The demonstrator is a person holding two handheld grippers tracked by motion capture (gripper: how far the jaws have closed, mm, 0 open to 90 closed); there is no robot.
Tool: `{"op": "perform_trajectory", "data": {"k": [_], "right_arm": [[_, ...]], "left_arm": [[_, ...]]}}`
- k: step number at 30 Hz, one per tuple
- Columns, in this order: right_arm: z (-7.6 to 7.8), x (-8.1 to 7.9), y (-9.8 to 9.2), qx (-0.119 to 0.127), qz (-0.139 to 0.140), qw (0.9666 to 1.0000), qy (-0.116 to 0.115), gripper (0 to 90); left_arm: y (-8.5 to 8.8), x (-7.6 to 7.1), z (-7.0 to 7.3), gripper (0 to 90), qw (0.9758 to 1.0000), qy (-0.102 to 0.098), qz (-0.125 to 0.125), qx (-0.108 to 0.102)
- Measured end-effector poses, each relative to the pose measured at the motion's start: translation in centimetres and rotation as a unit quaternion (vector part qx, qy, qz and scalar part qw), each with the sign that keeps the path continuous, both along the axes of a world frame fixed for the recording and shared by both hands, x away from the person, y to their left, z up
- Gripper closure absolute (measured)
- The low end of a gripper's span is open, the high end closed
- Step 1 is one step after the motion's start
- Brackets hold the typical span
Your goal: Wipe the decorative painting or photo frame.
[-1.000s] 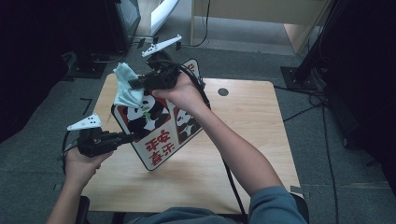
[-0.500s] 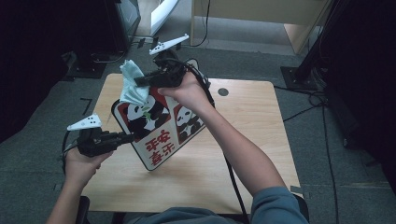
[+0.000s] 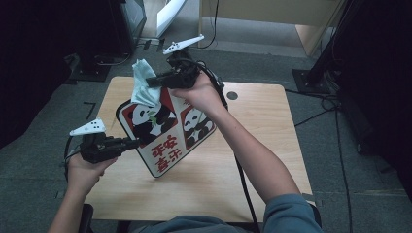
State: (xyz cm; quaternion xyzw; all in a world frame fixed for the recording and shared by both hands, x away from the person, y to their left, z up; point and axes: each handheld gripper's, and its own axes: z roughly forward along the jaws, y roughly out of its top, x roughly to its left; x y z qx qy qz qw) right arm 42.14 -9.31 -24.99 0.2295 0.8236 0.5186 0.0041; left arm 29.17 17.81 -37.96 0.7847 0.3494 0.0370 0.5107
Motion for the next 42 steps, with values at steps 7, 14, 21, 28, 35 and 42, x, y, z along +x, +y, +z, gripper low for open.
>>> {"op": "perform_trajectory", "data": {"k": [7, 14, 21, 28, 35, 42], "right_arm": [[0.0, 0.4, -0.7, -0.002, -0.007, 1.0000, 0.000, 79.6], [0.0, 1.0, -1.5, -0.002, -0.017, 0.9999, 0.003, 79.3], [0.1, 1.3, -1.9, -0.006, -0.022, 0.9997, 0.005, 79.1], [0.1, 1.8, -2.5, -0.005, -0.031, 0.9995, 0.006, 78.8], [0.0, 2.3, -3.2, -0.002, -0.037, 0.9993, 0.009, 78.5], [0.1, 2.8, -3.7, -0.003, -0.037, 0.9993, 0.010, 78.5]], "left_arm": [[0.0, 0.0, 0.0, 78.7, 1.0000, 0.001, 0.000, 0.000], [0.1, 0.0, 0.0, 78.7, 1.0000, 0.002, -0.001, 0.001], [0.1, 0.0, 0.0, 78.8, 1.0000, 0.002, -0.001, 0.000], [0.1, 0.0, 0.0, 78.8, 1.0000, 0.002, -0.001, 0.001], [0.1, 0.0, 0.0, 78.8, 1.0000, 0.002, -0.001, 0.001], [0.1, 0.0, 0.0, 78.8, 1.0000, 0.001, -0.002, 0.001]]}}
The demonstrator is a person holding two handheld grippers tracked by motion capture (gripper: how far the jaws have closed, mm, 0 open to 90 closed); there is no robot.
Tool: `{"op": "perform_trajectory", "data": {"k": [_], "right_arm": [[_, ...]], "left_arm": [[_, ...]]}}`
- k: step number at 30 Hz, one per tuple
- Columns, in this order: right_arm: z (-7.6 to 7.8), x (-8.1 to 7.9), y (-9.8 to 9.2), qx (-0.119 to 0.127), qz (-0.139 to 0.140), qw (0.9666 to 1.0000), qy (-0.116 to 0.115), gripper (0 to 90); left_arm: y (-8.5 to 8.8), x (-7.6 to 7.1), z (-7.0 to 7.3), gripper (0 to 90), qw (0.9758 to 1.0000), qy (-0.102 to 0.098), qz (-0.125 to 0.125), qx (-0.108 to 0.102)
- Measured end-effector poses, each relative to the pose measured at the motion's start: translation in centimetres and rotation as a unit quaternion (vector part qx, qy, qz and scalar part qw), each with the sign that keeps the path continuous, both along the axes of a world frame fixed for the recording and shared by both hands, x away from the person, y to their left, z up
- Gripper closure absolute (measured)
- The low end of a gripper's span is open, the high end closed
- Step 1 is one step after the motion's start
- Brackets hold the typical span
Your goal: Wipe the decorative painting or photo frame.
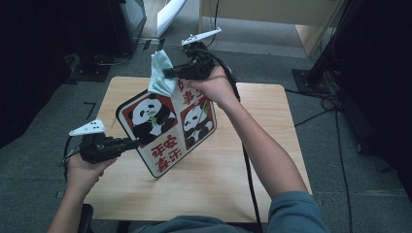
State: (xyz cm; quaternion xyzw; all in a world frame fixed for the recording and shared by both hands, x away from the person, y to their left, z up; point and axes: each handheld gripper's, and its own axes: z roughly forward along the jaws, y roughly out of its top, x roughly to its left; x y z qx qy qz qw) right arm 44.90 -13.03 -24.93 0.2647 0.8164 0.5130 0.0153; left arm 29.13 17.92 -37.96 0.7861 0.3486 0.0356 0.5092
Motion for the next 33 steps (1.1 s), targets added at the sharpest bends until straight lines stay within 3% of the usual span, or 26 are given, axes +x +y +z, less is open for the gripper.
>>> {"op": "perform_trajectory", "data": {"k": [8, 14, 33], "right_arm": [[-0.1, 0.6, -0.7, 0.004, 0.004, 1.0000, 0.003, 78.5], [-0.4, 1.3, -1.4, 0.019, 0.013, 0.9996, 0.018, 78.4], [-0.3, 2.2, -3.2, 0.014, -0.011, 0.9997, 0.015, 78.0]], "left_arm": [[0.0, 0.0, 0.0, 78.8, 1.0000, 0.000, 0.000, 0.000], [0.0, 0.0, 0.0, 78.8, 1.0000, 0.000, 0.001, 0.001], [0.1, 0.0, 0.0, 78.8, 1.0000, 0.001, 0.000, 0.002]]}}
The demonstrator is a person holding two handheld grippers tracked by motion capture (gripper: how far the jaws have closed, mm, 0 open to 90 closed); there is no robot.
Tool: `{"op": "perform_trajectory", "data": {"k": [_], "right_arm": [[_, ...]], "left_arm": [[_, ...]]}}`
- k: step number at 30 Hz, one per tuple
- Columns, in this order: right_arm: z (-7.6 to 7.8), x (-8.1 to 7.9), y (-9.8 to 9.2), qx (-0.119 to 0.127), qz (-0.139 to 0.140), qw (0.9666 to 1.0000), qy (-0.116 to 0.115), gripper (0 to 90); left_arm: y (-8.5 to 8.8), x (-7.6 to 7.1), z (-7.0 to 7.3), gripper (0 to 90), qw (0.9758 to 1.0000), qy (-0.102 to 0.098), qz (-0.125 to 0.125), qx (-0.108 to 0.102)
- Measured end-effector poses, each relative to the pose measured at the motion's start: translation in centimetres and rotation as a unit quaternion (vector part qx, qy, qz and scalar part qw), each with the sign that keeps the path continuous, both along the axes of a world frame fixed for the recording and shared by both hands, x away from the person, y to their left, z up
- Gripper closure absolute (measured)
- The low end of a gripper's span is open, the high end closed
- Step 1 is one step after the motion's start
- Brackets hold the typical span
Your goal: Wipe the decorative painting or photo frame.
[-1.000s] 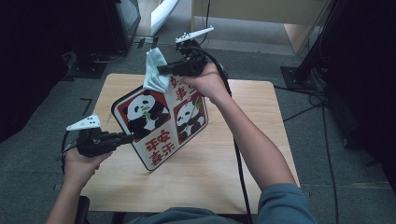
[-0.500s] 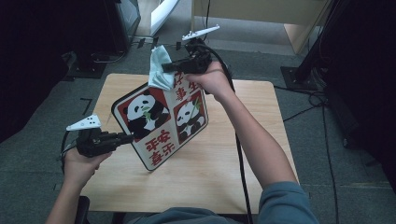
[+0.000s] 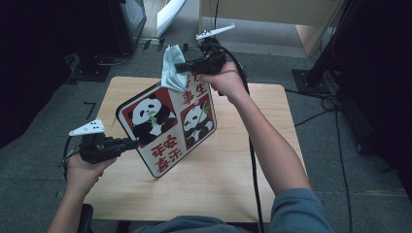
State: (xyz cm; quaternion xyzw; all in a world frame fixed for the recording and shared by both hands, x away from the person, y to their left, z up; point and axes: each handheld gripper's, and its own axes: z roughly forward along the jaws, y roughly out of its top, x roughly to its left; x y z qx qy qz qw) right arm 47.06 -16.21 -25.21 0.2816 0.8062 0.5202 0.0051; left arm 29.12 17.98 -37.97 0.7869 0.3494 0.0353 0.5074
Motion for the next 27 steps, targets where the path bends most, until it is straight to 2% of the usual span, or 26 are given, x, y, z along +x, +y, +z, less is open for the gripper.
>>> {"op": "perform_trajectory", "data": {"k": [6, 10, 14, 22, 27], "right_arm": [[0.1, 0.3, -0.8, -0.007, -0.015, 0.9998, -0.006, 78.8], [0.3, 0.5, -1.1, -0.012, -0.020, 0.9997, 0.005, 80.6], [0.6, 0.6, -1.4, -0.018, -0.035, 0.9992, 0.003, 82.1], [0.6, 1.7, -2.7, -0.011, -0.061, 0.9979, 0.016, 82.2], [0.8, 2.1, -3.1, -0.019, -0.076, 0.9969, 0.012, 82.2]], "left_arm": [[0.0, 0.0, 0.0, 78.9, 1.0000, 0.001, 0.000, -0.001], [0.0, 0.0, 0.0, 78.9, 1.0000, 0.000, -0.002, 0.000], [0.0, 0.0, 0.0, 79.0, 1.0000, 0.001, -0.004, -0.001], [0.0, 0.1, 0.0, 79.0, 1.0000, 0.002, -0.004, 0.000], [0.0, 0.1, 0.0, 79.0, 1.0000, 0.002, -0.006, 0.001]]}}
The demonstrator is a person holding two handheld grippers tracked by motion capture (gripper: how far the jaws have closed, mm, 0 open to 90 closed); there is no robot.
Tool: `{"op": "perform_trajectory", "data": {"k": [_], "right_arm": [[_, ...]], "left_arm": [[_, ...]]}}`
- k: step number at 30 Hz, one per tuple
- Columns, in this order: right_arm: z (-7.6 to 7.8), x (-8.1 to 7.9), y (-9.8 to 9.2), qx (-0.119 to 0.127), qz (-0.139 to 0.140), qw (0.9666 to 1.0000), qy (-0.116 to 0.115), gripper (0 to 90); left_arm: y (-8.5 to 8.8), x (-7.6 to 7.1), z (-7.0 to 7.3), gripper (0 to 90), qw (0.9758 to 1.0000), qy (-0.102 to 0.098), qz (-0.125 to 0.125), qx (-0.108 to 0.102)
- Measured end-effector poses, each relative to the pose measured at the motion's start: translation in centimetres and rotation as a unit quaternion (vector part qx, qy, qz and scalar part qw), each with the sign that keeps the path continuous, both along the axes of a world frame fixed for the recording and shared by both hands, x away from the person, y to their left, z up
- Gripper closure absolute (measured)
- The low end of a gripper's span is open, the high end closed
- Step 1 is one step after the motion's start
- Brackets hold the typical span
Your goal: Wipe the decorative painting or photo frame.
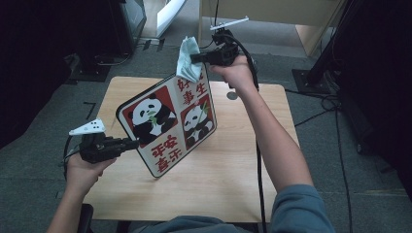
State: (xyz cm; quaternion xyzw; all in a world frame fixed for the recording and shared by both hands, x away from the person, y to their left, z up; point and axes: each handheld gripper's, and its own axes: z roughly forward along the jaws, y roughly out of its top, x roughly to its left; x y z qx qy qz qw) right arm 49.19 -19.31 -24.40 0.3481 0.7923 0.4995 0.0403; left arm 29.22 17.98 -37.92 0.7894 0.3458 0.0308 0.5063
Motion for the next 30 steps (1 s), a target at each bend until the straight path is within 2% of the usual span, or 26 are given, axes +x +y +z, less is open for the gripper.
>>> {"op": "perform_trajectory", "data": {"k": [9, 19, 30], "right_arm": [[0.3, 0.9, -0.2, -0.022, -0.010, 0.9997, -0.005, 81.9], [0.2, 1.7, -1.2, -0.037, -0.037, 0.9986, -0.005, 81.4], [-0.1, 1.5, -1.4, -0.051, -0.047, 0.9973, -0.022, 81.7]], "left_arm": [[0.0, 0.1, 0.0, 79.0, 1.0000, -0.001, -0.001, 0.002], [0.0, 0.1, 0.0, 78.9, 1.0000, -0.001, -0.002, 0.003], [0.0, 0.1, 0.0, 78.9, 1.0000, -0.003, -0.003, 0.003]]}}
